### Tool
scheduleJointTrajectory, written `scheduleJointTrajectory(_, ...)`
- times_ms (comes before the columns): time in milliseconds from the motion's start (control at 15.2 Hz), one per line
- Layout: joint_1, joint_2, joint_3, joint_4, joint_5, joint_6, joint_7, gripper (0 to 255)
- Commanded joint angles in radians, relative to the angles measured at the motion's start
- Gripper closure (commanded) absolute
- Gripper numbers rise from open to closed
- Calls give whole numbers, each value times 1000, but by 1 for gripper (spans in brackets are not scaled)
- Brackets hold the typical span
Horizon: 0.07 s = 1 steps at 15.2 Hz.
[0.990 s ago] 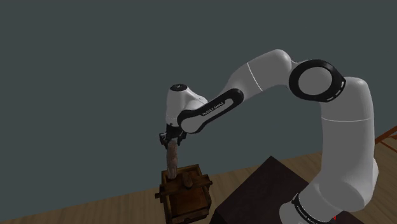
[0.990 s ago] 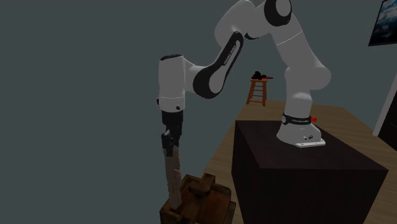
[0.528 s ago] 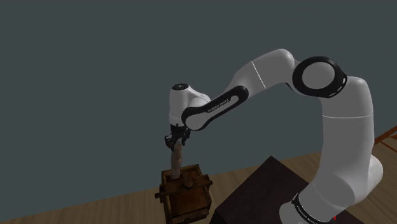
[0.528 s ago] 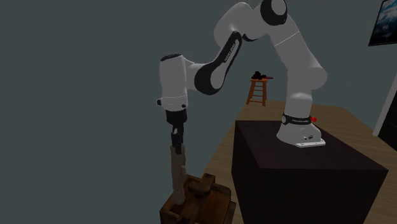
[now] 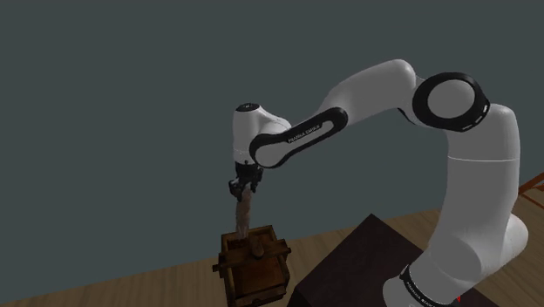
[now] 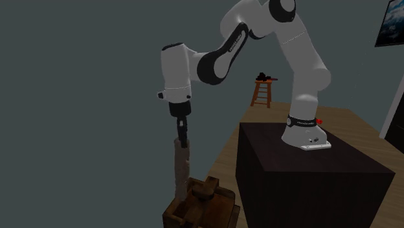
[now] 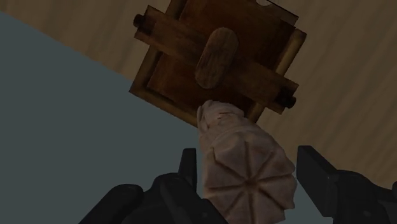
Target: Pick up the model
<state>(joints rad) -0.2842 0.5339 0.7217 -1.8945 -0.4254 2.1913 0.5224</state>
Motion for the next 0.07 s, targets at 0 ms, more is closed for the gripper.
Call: scheduleJointTrajectory(0, -7, -6, 3, 16, -4, 45, -2, 255)
